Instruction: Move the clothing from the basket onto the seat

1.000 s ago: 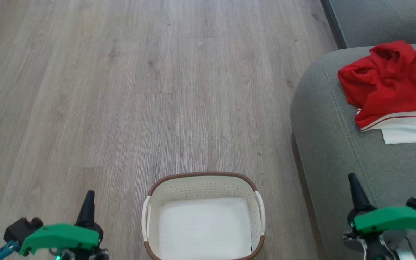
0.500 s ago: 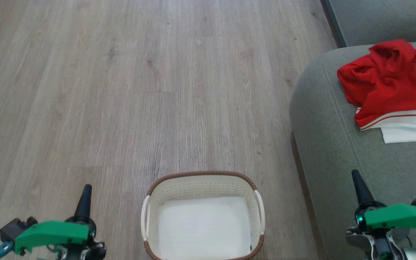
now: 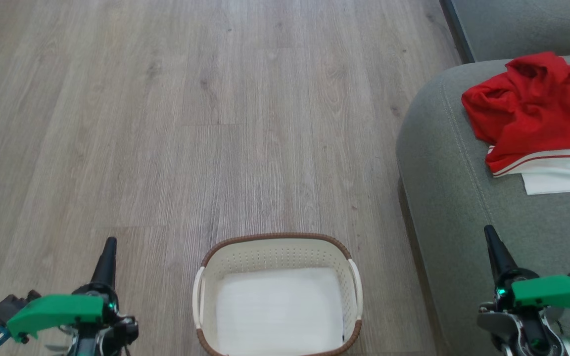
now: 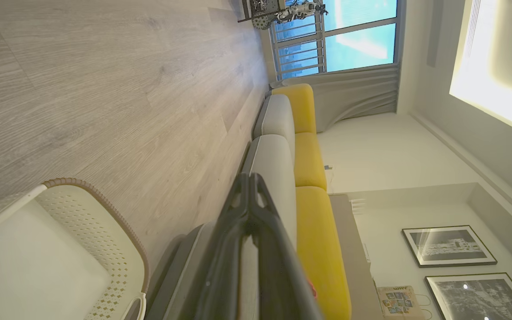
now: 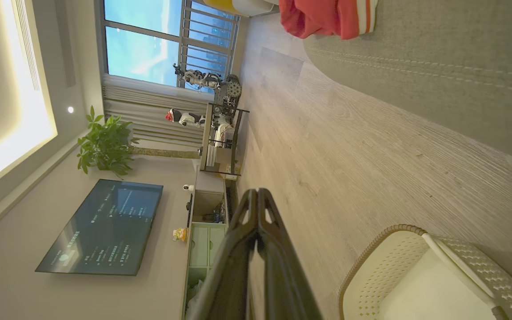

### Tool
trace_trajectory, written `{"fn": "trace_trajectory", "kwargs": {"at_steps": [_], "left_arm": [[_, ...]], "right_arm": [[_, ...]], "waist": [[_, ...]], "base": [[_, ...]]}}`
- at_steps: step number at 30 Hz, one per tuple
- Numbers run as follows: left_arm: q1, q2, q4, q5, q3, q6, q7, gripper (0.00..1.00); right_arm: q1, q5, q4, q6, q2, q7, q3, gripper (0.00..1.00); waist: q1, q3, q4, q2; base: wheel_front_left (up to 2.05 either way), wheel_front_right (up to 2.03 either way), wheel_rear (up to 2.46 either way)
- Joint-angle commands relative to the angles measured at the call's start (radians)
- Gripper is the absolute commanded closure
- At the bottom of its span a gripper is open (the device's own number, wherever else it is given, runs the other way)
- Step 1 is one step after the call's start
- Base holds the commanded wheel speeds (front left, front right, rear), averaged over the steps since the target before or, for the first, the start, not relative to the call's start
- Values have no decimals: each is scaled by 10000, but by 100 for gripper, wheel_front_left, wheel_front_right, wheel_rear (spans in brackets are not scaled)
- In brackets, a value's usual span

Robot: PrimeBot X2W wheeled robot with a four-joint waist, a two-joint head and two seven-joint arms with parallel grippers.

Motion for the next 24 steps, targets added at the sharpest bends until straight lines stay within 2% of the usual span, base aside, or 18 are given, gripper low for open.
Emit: {"fn": "trace_trajectory", "kwargs": {"at_steps": [1,16,24], "left_arm": [[-584,38,-258,-305,404,-138,121,100],[-889,-114,-212,-1799,893,-570,562,100],[-902,-129,-210,-1848,925,-587,589,100]], "right_arm": [[-598,352,-404,-1,-31,115,103,100],[-745,2037,-509,-2,-28,554,-73,100],[-751,2104,-513,-2,-27,571,-81,100]], "waist": [[0,5,-5,0],[0,46,-43,0],[0,47,-45,0]], "base": [[0,0,0],[0,0,0],[0,0,0]]}}
